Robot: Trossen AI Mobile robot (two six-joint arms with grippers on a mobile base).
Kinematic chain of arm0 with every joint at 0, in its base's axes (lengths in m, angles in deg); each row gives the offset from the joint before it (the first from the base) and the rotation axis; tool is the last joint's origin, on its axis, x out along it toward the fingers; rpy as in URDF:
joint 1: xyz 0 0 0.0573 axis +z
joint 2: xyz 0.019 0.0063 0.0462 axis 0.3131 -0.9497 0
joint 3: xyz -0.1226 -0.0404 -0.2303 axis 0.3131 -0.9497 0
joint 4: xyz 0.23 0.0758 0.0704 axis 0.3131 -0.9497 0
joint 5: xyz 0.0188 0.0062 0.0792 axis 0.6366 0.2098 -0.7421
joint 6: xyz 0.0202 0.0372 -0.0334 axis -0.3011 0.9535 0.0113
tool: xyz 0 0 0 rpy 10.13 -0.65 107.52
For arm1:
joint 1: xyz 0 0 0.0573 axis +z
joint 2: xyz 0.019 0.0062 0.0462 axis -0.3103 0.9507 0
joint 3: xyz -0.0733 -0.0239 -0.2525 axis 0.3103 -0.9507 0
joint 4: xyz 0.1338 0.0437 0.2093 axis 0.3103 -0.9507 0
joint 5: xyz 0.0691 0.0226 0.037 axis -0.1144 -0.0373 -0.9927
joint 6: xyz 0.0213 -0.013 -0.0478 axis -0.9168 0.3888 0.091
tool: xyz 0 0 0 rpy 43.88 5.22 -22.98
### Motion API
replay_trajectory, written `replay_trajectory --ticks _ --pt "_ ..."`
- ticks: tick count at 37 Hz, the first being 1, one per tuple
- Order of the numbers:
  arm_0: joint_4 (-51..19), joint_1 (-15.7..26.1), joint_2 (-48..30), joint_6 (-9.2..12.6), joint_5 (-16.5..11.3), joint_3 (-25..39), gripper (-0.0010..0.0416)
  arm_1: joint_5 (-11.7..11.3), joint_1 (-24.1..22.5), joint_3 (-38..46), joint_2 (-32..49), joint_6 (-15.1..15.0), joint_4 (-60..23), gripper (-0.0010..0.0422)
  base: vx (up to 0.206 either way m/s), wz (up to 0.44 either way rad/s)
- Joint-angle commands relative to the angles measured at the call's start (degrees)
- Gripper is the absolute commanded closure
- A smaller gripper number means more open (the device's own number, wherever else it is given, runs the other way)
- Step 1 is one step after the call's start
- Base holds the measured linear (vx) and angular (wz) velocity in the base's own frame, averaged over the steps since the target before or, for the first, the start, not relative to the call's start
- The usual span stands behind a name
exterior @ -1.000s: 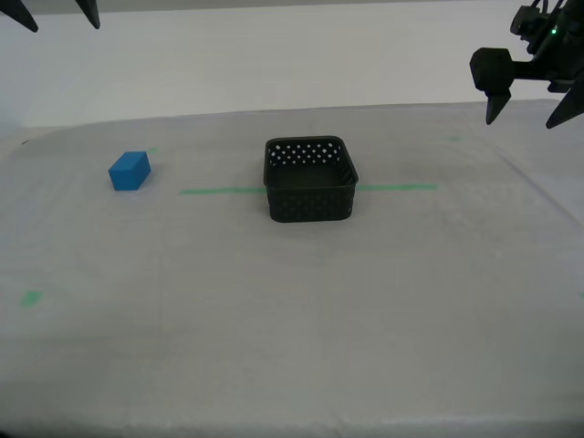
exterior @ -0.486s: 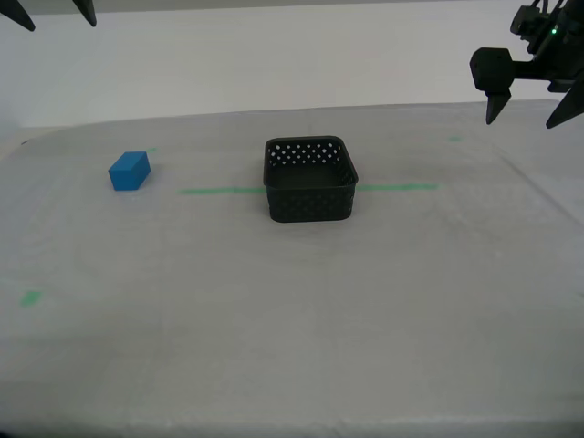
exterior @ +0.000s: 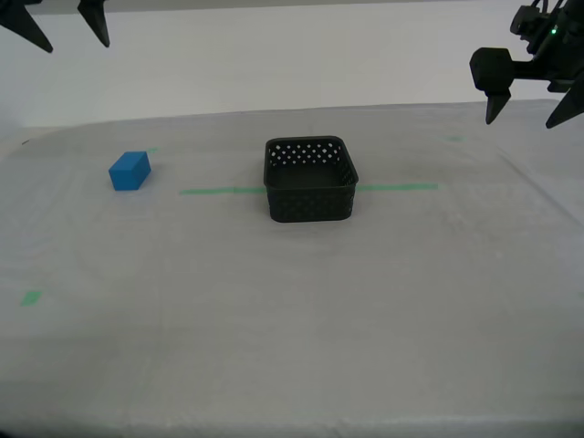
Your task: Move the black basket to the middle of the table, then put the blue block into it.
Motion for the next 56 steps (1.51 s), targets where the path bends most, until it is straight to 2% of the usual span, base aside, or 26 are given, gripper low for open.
replay_trajectory --ticks 1,9,21,30,44,56 --pt "0.1 0.0 0.0 0.0 0.0 0.0 0.0007 0.9 0.0 0.9 2.4 -0.7 0.0 0.0011 0.000 0.000" --pt "0.1 0.0 0.0 0.0 0.0 0.0 0.0007 2.5 0.0 5.0 8.0 -1.6 -0.9 0.0011 0.000 0.000" --pt "0.1 0.0 0.0 0.0 0.0 0.0 0.0007 2.2 0.0 16.9 17.0 -3.4 -10.0 0.0011 0.000 0.000" --pt "0.1 0.0 0.0 0.0 0.0 0.0 0.0007 2.2 -0.3 23.4 23.1 -3.5 -15.2 0.0011 0.000 0.000" --pt "0.2 0.0 0.0 0.0 0.0 0.0 0.0007 1.7 -0.7 19.5 24.6 -3.0 -13.0 0.0011 0.000 0.000" --pt "0.2 0.0 0.0 0.0 0.0 0.0 0.0007 2.3 -0.8 11.4 24.6 -2.4 -5.6 0.0011 0.000 0.000"
